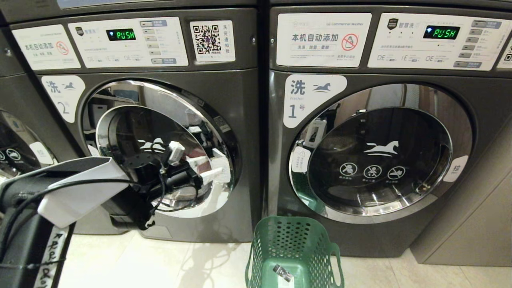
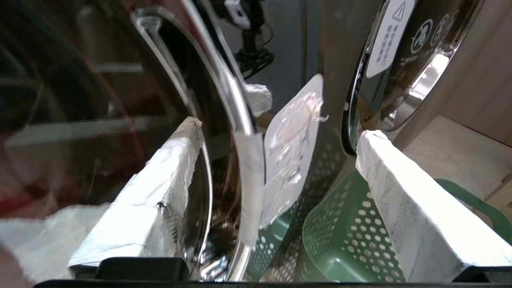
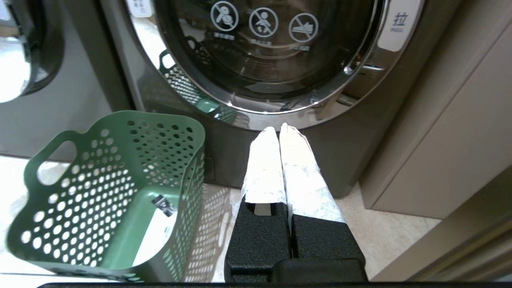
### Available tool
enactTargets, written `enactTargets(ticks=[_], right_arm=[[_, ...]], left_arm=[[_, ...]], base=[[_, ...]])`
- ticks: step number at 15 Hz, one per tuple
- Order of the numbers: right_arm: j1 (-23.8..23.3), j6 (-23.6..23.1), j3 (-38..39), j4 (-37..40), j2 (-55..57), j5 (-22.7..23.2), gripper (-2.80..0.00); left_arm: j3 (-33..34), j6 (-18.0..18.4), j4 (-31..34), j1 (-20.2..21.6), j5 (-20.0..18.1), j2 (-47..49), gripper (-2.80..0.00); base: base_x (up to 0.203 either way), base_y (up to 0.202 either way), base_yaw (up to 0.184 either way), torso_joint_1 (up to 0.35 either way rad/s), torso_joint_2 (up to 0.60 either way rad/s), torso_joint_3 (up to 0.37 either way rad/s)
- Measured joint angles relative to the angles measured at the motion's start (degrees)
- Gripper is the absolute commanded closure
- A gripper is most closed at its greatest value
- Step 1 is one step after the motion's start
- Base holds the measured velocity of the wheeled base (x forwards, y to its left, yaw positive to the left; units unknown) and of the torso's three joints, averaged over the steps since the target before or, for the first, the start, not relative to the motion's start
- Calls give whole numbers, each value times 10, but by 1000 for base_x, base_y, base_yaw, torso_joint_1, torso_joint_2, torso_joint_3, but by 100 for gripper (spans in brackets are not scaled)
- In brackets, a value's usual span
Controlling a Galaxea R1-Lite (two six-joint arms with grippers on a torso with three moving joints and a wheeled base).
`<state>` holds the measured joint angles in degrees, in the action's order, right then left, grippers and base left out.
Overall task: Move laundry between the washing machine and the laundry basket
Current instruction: Open the lid of the washing machine
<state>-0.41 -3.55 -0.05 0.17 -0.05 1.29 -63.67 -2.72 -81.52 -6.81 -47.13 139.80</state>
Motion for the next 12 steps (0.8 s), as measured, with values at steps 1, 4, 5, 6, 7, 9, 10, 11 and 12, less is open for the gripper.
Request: enactTargets(ticks=[1,4,5,6,7,9,10,11,12], right_arm=[[1,0,0,0,0,0,0],[0,0,0,0,0,0,0],[0,0,0,0,0,0,0],[0,0,0,0,0,0,0],[0,0,0,0,0,0,0],[0,0,0,0,0,0,0],[0,0,0,0,0,0,0],[0,0,0,0,0,0,0],[1,0,0,0,0,0,0]], left_arm=[[11,0,0,3,1,-5,-280],[66,1,-17,8,1,-25,-280],[93,1,-26,9,2,-36,-280],[123,1,-35,9,3,-50,-280],[151,2,-44,12,7,-66,-280],[207,2,-52,21,28,-106,-280],[226,3,-56,27,48,-125,-280],[246,2,-56,35,77,-147,-280],[266,-2,-56,46,112,-168,-280]], base=[[0,0,0,0,0,0],[0,0,0,0,0,0],[0,0,0,0,0,0],[0,0,0,0,0,0],[0,0,0,0,0,0],[0,0,0,0,0,0],[0,0,0,0,0,0],[0,0,0,0,0,0],[0,0,0,0,0,0]])
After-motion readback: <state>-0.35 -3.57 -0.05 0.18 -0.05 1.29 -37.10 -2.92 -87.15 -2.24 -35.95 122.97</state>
